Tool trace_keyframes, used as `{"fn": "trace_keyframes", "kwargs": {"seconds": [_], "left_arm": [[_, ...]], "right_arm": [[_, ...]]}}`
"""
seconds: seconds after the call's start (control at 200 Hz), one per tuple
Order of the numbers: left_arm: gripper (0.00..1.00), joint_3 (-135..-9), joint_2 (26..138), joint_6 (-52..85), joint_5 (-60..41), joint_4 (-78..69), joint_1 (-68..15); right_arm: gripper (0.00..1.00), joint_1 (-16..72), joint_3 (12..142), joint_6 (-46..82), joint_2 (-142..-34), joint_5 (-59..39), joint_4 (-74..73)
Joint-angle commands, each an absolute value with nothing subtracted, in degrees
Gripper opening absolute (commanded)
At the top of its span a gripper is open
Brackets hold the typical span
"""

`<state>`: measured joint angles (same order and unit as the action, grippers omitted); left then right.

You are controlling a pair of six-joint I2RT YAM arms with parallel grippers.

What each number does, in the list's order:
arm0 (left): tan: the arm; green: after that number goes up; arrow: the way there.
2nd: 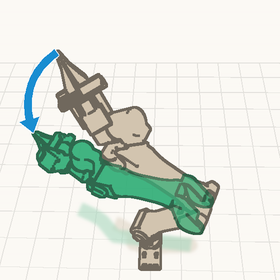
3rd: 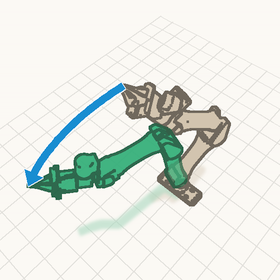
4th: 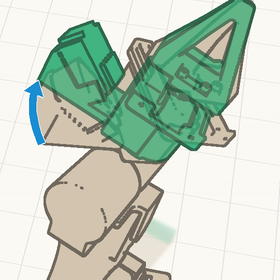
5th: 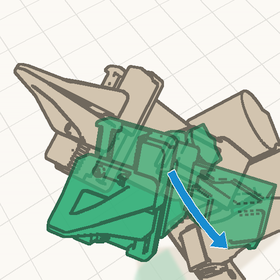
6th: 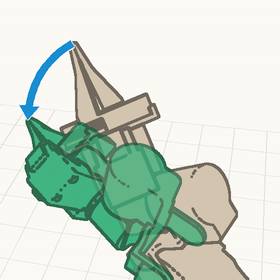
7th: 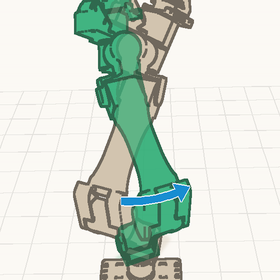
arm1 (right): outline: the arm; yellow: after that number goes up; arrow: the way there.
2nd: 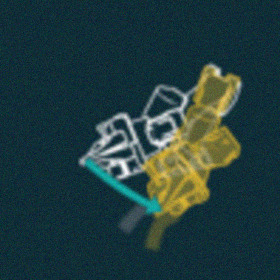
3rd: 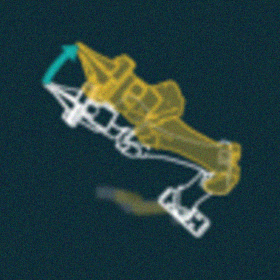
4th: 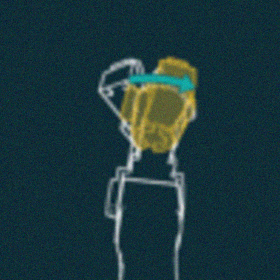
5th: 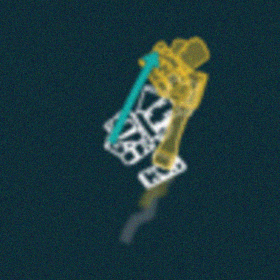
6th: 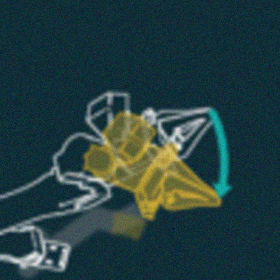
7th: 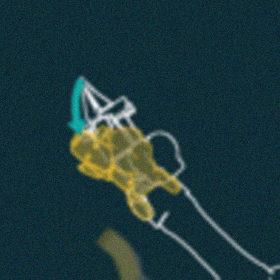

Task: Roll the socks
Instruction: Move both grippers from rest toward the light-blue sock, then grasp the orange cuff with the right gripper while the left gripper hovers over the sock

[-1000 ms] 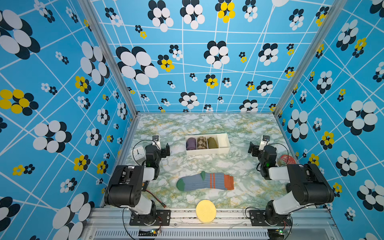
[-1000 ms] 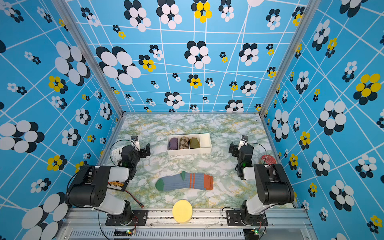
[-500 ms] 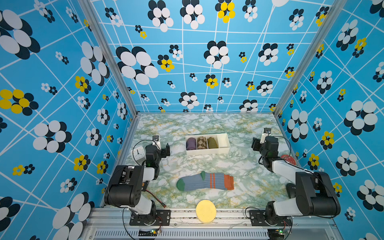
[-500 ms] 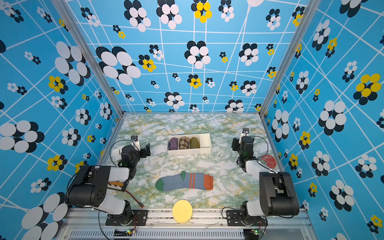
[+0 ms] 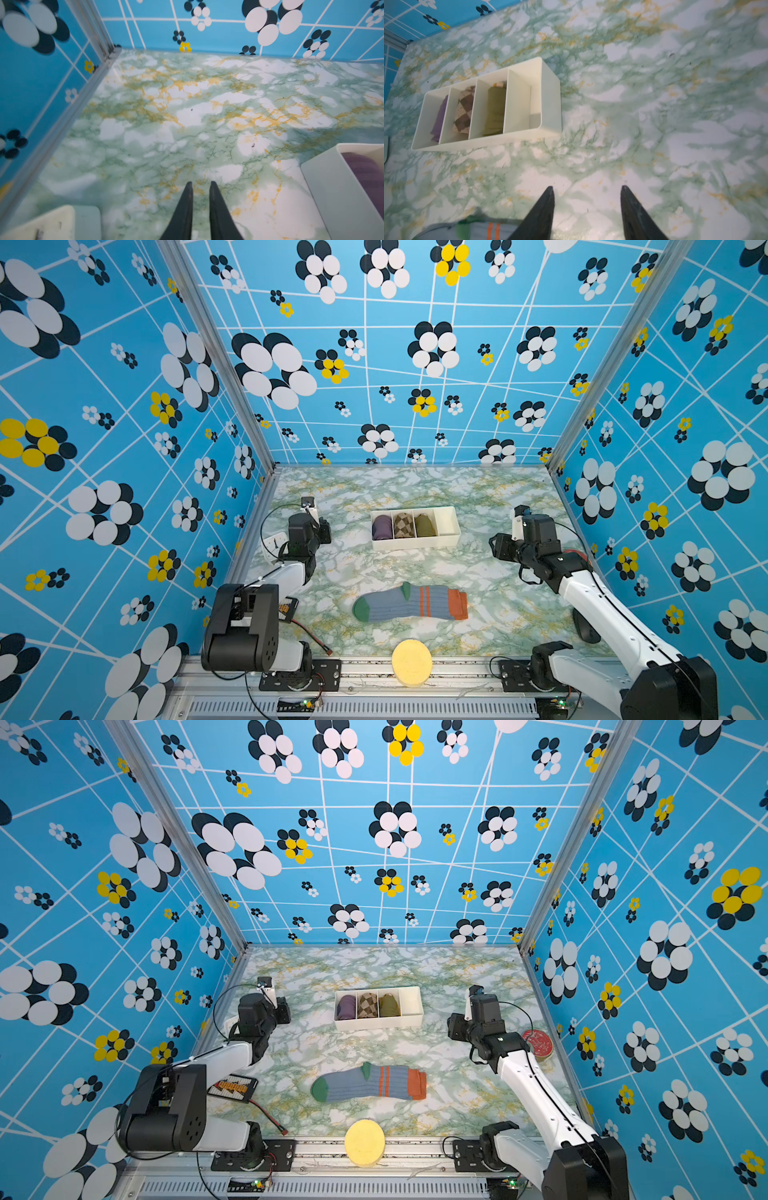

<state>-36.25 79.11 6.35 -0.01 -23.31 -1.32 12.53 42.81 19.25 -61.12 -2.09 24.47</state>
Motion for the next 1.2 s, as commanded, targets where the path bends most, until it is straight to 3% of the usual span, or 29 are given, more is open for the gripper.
{"fn": "trace_keyframes", "kwargs": {"seconds": [0.0, 0.205, 0.47, 0.795, 1.195], "left_arm": [[0.03, -41.1, 73.0, 14.0, -4.4, -4.4, -5.6], [0.02, -45.4, 65.7, 13.7, 3.3, 6.4, -26.1], [0.03, -48.1, 64.3, 15.2, 11.2, 18.3, -42.3], [0.01, -45.4, 66.9, 20.8, 10.9, 22.6, -48.5], [0.01, -47.4, 70.8, 20.1, 10.8, 23.0, -48.6]], "right_arm": [[0.47, 15.7, 44.9, 24.2, -60.6, -3.2, 38.1], [0.37, 22.7, 44.3, 32.5, -62.6, -5.9, 42.9], [0.29, 30.2, 38.5, 38.6, -61.4, -8.4, 42.4], [0.28, 34.9, 34.0, 44.2, -61.0, -9.8, 39.0], [0.24, 35.4, 31.9, 46.8, -65.7, -9.9, 31.4]]}}
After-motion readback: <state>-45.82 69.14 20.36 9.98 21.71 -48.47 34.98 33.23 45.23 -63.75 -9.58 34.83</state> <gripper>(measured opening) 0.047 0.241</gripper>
